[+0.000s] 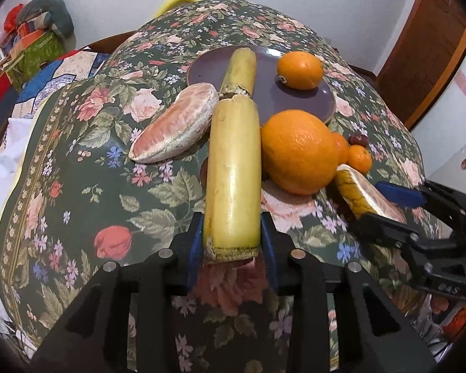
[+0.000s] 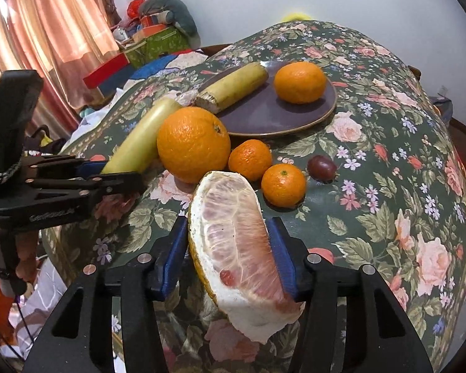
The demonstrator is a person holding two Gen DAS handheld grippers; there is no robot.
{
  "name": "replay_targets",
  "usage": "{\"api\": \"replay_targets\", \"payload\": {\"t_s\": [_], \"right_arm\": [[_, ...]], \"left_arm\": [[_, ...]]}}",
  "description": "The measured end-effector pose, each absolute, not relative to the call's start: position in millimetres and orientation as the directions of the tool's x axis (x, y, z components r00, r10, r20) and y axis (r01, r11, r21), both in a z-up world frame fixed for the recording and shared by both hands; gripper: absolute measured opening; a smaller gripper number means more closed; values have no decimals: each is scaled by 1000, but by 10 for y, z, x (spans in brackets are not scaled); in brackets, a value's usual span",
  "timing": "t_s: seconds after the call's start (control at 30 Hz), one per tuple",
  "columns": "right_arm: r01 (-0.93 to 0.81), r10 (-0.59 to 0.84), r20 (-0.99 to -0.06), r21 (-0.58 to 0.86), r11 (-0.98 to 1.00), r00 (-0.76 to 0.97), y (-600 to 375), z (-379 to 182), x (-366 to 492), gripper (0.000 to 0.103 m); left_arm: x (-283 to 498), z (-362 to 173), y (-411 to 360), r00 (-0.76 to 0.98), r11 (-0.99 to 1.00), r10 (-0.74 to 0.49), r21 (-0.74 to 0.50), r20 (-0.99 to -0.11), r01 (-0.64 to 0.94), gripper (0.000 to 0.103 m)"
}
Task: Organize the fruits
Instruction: 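Carry the sugarcane with the left tool onto the plate while the right tool carries the pomelo segment there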
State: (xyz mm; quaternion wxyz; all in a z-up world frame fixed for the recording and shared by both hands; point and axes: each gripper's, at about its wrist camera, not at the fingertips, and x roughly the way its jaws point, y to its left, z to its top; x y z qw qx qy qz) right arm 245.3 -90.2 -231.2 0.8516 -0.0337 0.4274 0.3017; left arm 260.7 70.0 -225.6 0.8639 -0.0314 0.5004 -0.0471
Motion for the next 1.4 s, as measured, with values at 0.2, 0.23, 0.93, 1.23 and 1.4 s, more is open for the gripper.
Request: {"api": "replay_targets", "payload": {"t_s": [0.2, 0.23, 0.93, 1.23, 1.4], "right_arm": [[-525, 496, -723, 215, 824, 481, -1004, -2214, 2461, 49], [-521, 498, -718, 220, 825, 486, -1025, -2198, 2470, 49], [-476, 503, -671, 247, 844, 544, -1274, -2037, 2629, 49], [-471, 499, -653, 239, 849, 570, -1301, -1923, 2617, 49], [-471, 497, -639, 229, 852, 588, -1308, -1828, 2610, 49]], "left_arm": [[2765, -2242, 708, 497, 993, -119, -116, -859, 38, 35], [2794, -2226, 708, 500, 993, -119, -116, -858, 39, 35], [3165, -2176, 721, 521, 989, -141, -136, -842, 49, 36], [3050, -2080, 706, 549, 993, -111, -118, -828, 24, 35], [2909, -1943, 737, 579, 993, -110, -119, -808, 23, 35]]}}
